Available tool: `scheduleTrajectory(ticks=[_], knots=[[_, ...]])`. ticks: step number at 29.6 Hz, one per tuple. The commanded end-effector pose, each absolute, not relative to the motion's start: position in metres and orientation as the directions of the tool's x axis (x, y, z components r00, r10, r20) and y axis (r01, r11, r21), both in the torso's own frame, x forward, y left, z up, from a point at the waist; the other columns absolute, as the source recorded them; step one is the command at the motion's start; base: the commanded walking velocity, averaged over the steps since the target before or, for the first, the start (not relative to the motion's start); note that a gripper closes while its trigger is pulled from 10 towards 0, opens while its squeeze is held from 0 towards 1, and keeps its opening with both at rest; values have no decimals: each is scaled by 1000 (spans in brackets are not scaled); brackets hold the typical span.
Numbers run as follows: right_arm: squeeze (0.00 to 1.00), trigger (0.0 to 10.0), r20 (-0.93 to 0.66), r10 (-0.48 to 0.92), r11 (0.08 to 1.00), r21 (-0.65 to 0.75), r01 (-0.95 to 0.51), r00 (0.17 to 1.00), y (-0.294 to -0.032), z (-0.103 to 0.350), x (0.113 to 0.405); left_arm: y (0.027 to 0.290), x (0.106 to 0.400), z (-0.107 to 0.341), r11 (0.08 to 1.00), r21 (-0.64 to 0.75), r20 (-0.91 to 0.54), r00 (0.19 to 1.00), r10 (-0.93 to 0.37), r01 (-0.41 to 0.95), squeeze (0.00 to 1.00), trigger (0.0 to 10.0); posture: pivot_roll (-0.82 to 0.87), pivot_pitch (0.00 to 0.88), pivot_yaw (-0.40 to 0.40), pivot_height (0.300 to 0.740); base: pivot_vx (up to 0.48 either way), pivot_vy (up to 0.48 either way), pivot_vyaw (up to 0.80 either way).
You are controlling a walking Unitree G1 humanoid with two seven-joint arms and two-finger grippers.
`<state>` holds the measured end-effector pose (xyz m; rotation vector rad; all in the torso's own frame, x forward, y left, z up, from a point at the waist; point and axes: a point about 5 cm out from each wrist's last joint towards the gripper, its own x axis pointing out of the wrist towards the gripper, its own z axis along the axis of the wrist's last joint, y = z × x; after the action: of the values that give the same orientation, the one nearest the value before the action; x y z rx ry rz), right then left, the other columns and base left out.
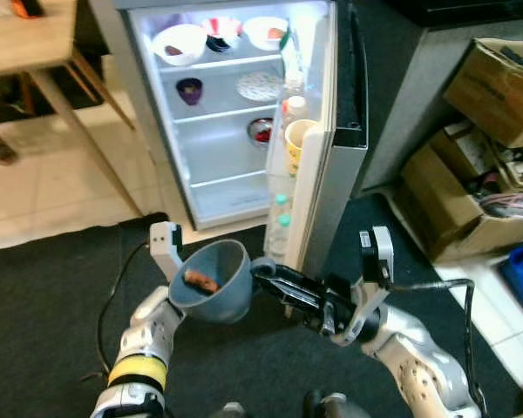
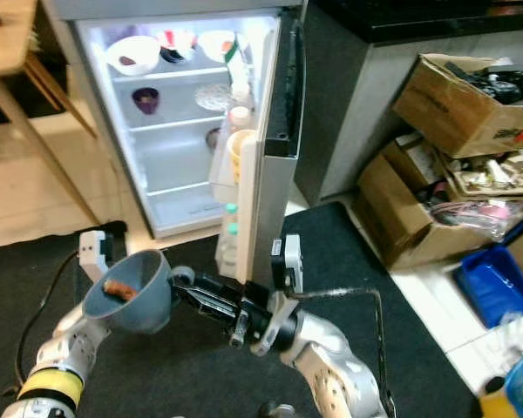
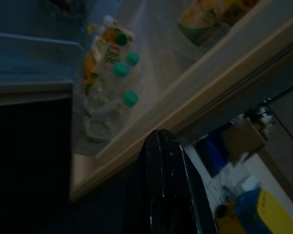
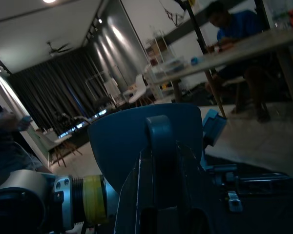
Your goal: Restocking fridge
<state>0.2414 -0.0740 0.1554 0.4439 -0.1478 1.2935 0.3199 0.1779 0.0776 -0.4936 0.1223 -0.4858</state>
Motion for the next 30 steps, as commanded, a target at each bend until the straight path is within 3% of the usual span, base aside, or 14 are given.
scheduleTrajectory(ticks=[1,9,16,26,29,30], knots=[[0,10000,344,893,221,231,-948,292,-76,154,242,174,319,78,769,-472,8,874,-485,431,0,10000,-94,170,6,740,0,0,0],[0,10000,340,893,227,228,-947,296,-76,153,243,174,319,80,778,-448,22,875,-483,441,0,10000,-96,168,5,740,0,0,0],[0,10000,338,894,229,224,-947,296,-75,153,243,174,321,83,797,-422,27,885,-465,431,0,10000,-96,168,5,740,0,-461,0],[0,10000,382,865,253,230,-940,326,-78,160,250,197,323,100,798,-394,105,884,-455,457,0,10000,-95,162,3,740,0,0,0],[0,10000,396,863,238,230,-944,314,-80,162,250,206,319,118,762,-326,178,828,-531,559,0,10000,-93,159,2,740,0,0,0],[0,10000,401,866,219,231,-948,297,-81,163,248,209,314,132,716,-279,220,768,-602,640,0,10000,-93,159,2,740,0,0,0]])
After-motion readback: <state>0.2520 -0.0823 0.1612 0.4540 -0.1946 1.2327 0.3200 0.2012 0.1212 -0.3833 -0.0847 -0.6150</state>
